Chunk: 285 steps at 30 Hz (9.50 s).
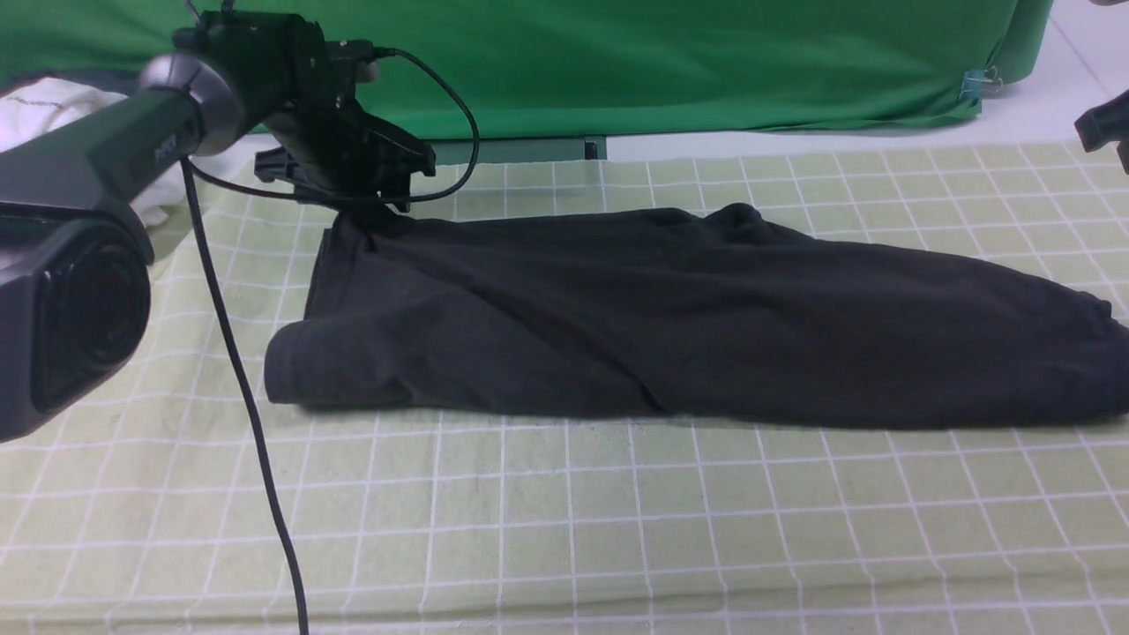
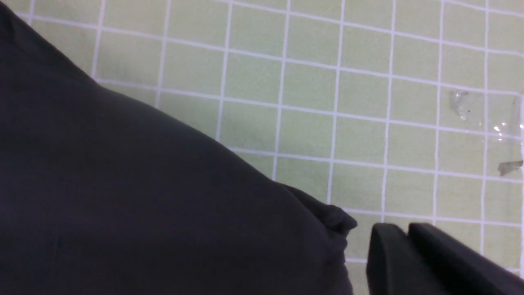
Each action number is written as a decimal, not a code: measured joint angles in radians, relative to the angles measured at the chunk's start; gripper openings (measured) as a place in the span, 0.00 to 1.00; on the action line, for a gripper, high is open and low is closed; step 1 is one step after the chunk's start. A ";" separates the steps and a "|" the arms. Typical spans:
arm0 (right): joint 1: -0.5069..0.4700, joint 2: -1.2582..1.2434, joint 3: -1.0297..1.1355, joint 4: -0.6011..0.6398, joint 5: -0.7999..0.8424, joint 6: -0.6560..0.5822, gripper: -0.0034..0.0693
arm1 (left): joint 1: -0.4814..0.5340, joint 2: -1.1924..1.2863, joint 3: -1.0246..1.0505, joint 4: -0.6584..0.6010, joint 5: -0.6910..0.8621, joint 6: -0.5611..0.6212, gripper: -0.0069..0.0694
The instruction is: Fold a long-sleeved shirt over a green coffee tablecloth.
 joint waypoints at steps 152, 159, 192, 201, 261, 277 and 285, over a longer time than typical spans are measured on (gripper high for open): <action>0.663 0.429 -0.475 0.636 -0.099 -0.019 0.80 | -0.068 -1.070 0.836 0.070 0.210 0.014 0.11; 0.569 0.379 -0.607 0.301 0.151 0.047 0.41 | -0.068 -1.029 0.836 -0.041 0.122 0.023 0.11; 0.462 0.379 -0.638 0.211 0.346 -0.069 0.05 | -0.068 -0.617 0.829 -0.223 -0.087 0.138 0.14; 0.462 0.379 -0.638 0.211 0.346 -0.069 0.05 | -0.068 -0.665 0.813 -0.160 -0.035 0.101 0.14; 0.462 0.387 -0.606 0.210 0.345 -0.071 0.10 | -0.025 -0.500 0.624 -0.043 -0.075 0.027 0.13; 0.462 0.387 -0.606 0.210 0.345 -0.071 0.13 | 0.004 -0.467 0.612 -0.042 -0.007 0.050 0.36; 0.462 0.343 -0.605 0.189 0.346 -0.071 0.13 | 0.008 -0.630 0.612 0.047 0.068 0.044 0.40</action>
